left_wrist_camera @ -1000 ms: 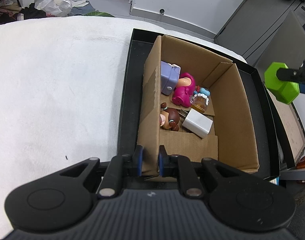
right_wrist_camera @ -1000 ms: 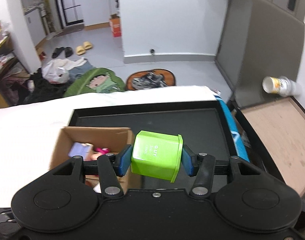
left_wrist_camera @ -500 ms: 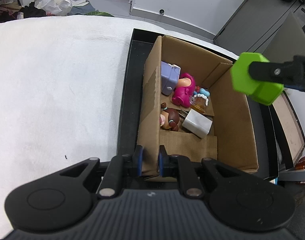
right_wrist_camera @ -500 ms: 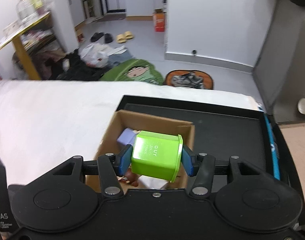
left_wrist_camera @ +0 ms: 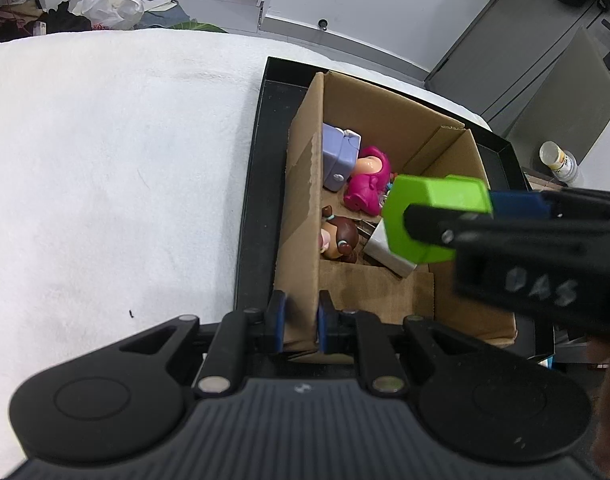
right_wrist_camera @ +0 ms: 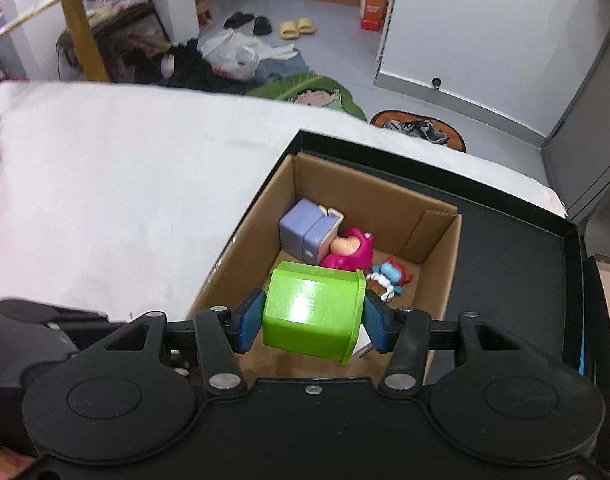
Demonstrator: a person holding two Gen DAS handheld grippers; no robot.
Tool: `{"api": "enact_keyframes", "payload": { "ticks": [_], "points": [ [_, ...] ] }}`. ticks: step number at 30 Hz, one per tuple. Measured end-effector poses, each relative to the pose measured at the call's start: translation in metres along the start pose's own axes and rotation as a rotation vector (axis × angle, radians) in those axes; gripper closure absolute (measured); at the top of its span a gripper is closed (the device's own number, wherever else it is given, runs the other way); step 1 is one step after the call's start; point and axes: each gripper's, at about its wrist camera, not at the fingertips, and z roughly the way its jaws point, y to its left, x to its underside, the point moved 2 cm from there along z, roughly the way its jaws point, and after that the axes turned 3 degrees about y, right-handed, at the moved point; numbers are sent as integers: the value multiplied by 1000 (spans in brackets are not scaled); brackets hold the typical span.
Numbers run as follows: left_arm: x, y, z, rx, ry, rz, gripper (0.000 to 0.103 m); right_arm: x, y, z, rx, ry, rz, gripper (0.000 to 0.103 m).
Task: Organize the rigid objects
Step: 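Lift the green cube with the right gripper and carry it over the box, then lower the green cube into the box and open the right gripper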
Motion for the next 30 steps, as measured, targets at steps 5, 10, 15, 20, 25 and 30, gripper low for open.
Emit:
{"api": "enact_keyframes", "payload": {
  "ticks": [5, 10, 15, 20, 25, 30],
  "points": [
    [0, 0, 0, 0, 0, 1, 88, 5, 7, 13, 34, 33, -45, 51],
    [0, 0, 0, 0, 0, 4, 88, 6, 6, 26, 55, 65, -44, 51],
    [-1, 0, 0, -1, 2, 4, 88, 6, -1, 32, 70, 77, -17, 50],
    [-1, -1, 1, -7, 3, 10, 88, 7, -14, 25, 50, 55, 35, 46],
    [-2, -4, 1, -18, 8, 15, 89, 8, -30, 15, 6, 42, 92, 46],
    [-2, -5, 0, -28, 10, 13, 89, 11, -45, 4, -21, 31, 137, 46]
  ]
}}
